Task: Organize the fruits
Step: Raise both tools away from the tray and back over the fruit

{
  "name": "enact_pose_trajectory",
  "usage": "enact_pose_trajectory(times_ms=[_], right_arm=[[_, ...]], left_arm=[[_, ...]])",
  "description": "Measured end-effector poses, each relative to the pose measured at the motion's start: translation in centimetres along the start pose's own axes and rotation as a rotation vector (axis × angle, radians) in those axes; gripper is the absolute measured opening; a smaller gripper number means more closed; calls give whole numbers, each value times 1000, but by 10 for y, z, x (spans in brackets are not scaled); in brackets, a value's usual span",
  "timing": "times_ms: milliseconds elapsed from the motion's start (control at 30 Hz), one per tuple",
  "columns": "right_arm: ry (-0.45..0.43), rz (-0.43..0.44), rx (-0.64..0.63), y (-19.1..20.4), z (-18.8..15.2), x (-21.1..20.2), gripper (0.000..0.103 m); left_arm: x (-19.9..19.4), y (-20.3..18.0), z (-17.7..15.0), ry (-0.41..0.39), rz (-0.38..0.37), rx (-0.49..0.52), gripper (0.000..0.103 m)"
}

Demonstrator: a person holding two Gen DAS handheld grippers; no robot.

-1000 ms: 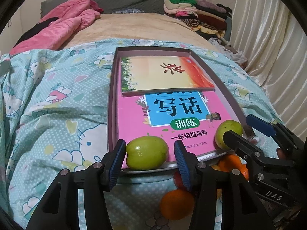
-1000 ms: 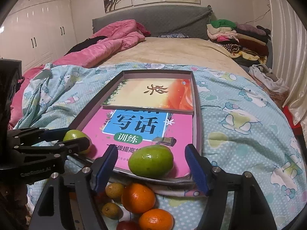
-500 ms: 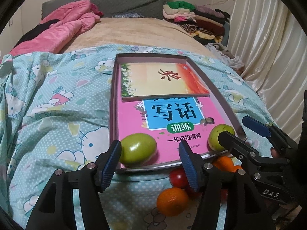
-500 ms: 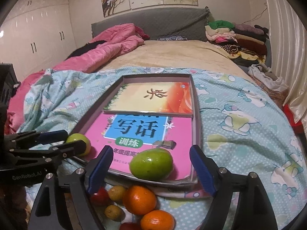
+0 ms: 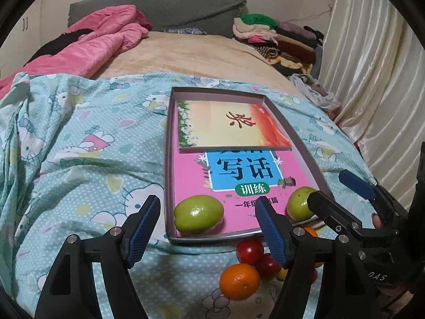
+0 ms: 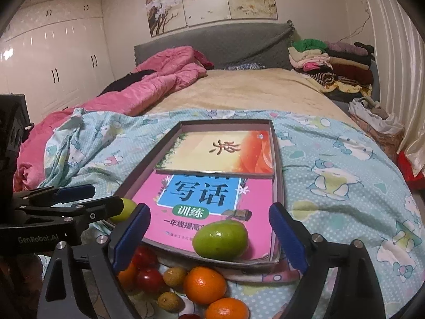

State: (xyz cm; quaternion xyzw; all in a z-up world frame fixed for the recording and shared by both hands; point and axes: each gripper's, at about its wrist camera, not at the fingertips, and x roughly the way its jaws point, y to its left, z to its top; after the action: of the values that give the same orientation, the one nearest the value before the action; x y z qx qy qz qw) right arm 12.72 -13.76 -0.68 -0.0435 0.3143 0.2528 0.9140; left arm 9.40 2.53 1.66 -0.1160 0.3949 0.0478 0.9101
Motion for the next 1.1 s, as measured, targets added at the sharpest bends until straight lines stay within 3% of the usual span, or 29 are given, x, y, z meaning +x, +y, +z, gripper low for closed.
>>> enact_pose_trajectory(times_ms=[633, 1100], right_arm=[[-93, 32, 4, 4, 6, -28, 101], [-186, 64, 57, -1, 8, -65, 102]], left_arm=[[-20, -5, -1, -29, -46, 2, 76], [-30, -11, -4, -27, -71, 22, 76]])
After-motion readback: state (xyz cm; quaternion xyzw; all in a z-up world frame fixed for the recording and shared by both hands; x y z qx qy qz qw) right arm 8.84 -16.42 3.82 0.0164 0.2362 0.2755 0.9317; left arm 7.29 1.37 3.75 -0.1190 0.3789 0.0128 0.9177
